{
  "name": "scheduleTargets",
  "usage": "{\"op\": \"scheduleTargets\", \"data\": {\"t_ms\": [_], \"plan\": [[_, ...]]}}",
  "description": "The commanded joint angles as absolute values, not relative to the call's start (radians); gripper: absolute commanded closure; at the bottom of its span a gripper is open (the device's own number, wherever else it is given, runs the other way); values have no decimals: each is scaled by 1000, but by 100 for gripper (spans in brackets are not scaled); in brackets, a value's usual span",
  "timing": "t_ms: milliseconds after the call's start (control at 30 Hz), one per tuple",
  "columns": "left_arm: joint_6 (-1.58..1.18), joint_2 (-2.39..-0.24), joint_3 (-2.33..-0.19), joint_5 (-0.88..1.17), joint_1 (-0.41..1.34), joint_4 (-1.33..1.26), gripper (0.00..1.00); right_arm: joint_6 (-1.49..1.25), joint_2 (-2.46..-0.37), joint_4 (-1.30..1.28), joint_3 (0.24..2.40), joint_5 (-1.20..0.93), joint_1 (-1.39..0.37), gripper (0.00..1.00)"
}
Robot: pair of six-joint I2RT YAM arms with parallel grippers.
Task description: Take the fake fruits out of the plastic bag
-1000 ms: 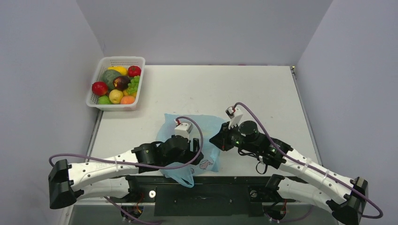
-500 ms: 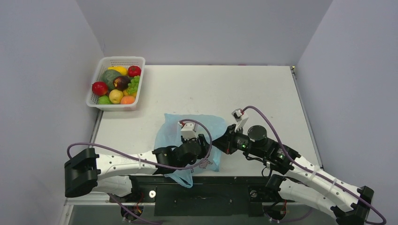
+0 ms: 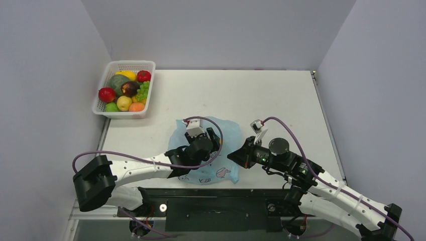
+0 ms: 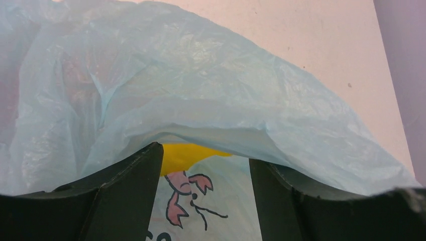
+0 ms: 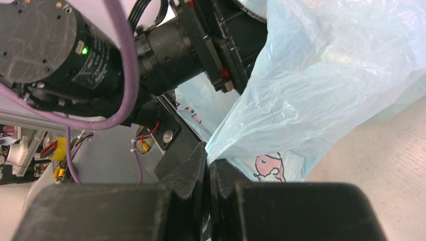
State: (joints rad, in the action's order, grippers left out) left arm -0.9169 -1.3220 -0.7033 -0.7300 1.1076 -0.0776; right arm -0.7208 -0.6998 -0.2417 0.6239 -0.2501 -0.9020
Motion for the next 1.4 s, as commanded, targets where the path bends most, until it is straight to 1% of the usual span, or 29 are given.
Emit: {"op": "scheduleTargets", "data": {"t_ms": [0,167,233,300,333,367,467,567,667,833,1033,1133,1233,1267,1300,1333,1367], "plan": [[-865,-1363,-737,-752,1060,-164,39,-723,-686,-192,618,-264,-896,100],[-814,-1432,-768,-722,1036,-204,39,-723,-691,-190,615,-274,-897,100],[-772,-1486,-797,-718,1032,-208,35,-720,-688,-189,612,-274,-896,100],[-757,-1519,-819,-705,1021,-194,30,-718,-682,-195,611,-273,-896,100],[-750,-1528,-823,-691,1006,-200,26,-718,-679,-197,611,-273,-895,100],[-737,-1550,-828,-655,997,-214,24,-717,-677,-199,612,-274,-895,100],[-710,-1609,-851,-573,951,-230,13,-708,-668,-203,609,-275,-896,100],[-672,-1709,-937,-477,927,-173,4,-698,-668,-212,608,-274,-895,100],[-639,-1789,-1018,-394,925,-125,3,-691,-660,-219,610,-277,-894,100],[-651,-1906,-1090,-262,918,-168,3,-674,-645,-244,601,-271,-893,100],[-708,-2067,-1234,-251,906,-119,3,-679,-621,-273,561,-261,-891,100],[-734,-2113,-1282,-257,911,-82,8,-683,-593,-330,545,-221,-891,100],[-738,-2097,-1261,-274,912,-74,24,-690,-541,-360,512,-195,-891,100],[-741,-2067,-1227,-288,913,-82,34,-693,-532,-368,505,-184,-892,100],[-742,-2046,-1204,-292,912,-90,37,-696,-516,-372,490,-177,-892,100],[-744,-2000,-1161,-296,911,-104,45,-703,-510,-378,478,-162,-891,100],[-744,-1972,-1117,-296,911,-110,48,-706,-504,-379,473,-156,-891,100]]}}
